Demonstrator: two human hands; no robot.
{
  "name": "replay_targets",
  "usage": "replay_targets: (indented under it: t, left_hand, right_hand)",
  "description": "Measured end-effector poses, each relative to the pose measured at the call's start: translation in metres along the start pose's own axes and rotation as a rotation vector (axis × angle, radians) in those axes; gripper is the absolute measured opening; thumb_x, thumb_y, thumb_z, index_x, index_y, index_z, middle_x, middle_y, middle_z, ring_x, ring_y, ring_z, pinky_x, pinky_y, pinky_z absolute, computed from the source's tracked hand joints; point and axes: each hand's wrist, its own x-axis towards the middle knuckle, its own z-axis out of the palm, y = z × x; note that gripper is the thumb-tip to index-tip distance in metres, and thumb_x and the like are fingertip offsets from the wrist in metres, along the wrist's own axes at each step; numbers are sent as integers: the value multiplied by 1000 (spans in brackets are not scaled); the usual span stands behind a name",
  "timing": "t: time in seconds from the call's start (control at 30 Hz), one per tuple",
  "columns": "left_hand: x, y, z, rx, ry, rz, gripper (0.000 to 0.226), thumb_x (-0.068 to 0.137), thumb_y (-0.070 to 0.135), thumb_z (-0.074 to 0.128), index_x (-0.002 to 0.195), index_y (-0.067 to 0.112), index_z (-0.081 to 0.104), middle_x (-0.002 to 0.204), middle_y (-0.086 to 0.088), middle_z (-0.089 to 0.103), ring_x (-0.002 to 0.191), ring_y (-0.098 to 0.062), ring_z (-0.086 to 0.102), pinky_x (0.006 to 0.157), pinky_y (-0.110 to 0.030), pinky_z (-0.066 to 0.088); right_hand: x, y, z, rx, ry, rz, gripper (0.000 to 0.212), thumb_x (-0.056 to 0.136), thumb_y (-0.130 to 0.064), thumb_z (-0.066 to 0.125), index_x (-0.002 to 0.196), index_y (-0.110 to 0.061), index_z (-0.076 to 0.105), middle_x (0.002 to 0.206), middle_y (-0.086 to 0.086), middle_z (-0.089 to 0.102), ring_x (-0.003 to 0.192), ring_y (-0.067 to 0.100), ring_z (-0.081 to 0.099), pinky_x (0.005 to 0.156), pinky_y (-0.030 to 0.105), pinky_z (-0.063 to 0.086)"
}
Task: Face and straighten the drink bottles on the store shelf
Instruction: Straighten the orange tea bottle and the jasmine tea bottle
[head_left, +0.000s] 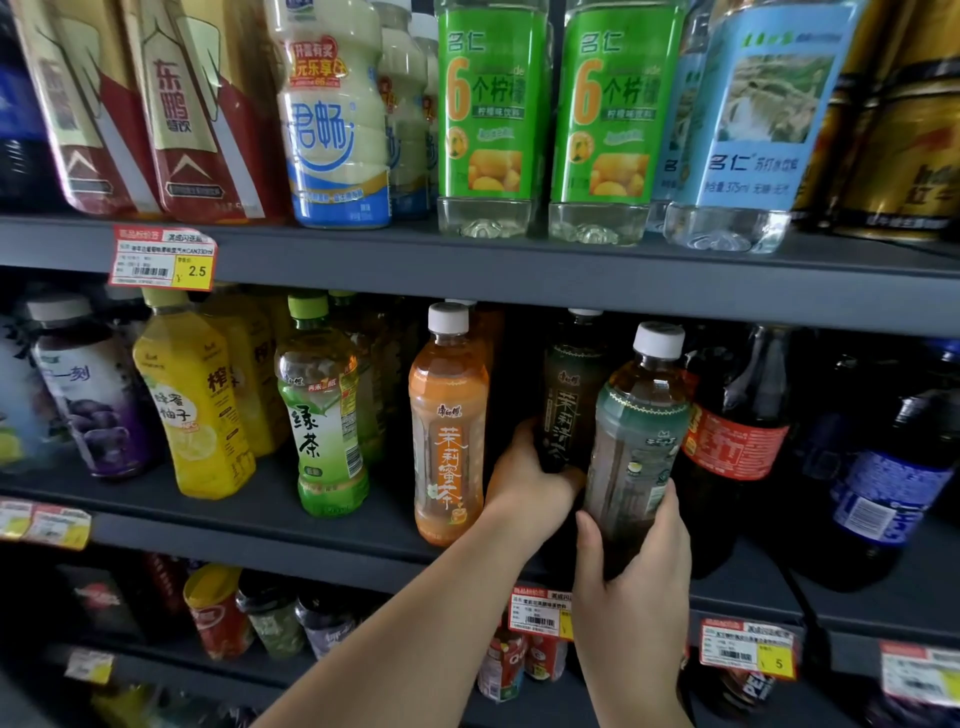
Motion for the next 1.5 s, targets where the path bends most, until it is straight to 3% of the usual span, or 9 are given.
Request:
replay_targets:
  t: [0.2,0.47,0.83,0.97,1.07,1.2,1.3,1.4,1.5]
  left_hand:
    - [-1,-1,0,12,27,6,62,80,37,73,133,44,41,118,13,60,112,-18,57,91,-35,48]
    - [-3,-1,-1,6,40,20,66,77,39,73,134,43,41,126,13,58,119,-18,53,95,-34,43]
    - [-24,-5,-4,105,83,139,67,88,26,65,146,36,33,134,7,54,124,-17,52,95,-25,42]
    - [-57,-13,-15,88,106,249,66,90,20,61,145,42,33,128,27,50,113,11,47,84,1,34]
    - [-81,-23,-34,95,125,365,52,91,22,61,131,51,47,121,37,48,107,17,49,78,2,39]
    - [-93,-38,-69,175,341,527,38,83,20,67,100,50,52,108,27,52,97,-1,58,72,-13,49]
    - [-85,-50,-90,218,492,457,50,75,30,76,104,48,41,110,27,39,106,-5,46,81,-20,44]
    - [-72,-63,-105,236,401,290,77,68,45,82,127,39,34,123,19,33,115,-5,39,87,-25,38]
    - [-65,-69,-114,281,256,249,88,65,60,78,136,40,29,128,22,41,118,0,42,85,-19,37]
  right_hand:
    - [0,2,2,10,3,-11,74,89,-38,61,151,-14,28,143,8,46,133,19,40,96,27,39]
    - [0,2,2,16,0,-19,74,89,-36,61,151,-11,29,142,11,47,134,24,42,102,42,45]
    - [-1,1,0,26,3,4,73,90,-35,62,151,-15,28,142,8,47,132,20,41,98,38,46]
    - [0,-1,-2,30,-14,11,72,90,-34,64,151,-17,29,140,7,50,129,20,45,96,41,49]
    - [2,-1,-5,29,-70,7,73,88,-38,61,150,-17,30,139,4,51,128,21,49,96,47,50]
    - [11,-3,-9,58,-153,9,67,85,-41,69,141,-35,34,123,-20,54,112,-5,52,89,29,52]
    - [15,-4,-4,43,-163,51,83,73,-47,80,140,-30,36,120,-15,44,106,1,48,79,21,44]
    - [16,-5,0,23,-173,118,85,72,-48,81,142,-26,37,120,-9,39,105,9,48,71,13,36]
    - [19,-4,2,101,-231,152,69,74,-47,77,132,-41,40,116,-18,52,98,-1,55,70,11,40]
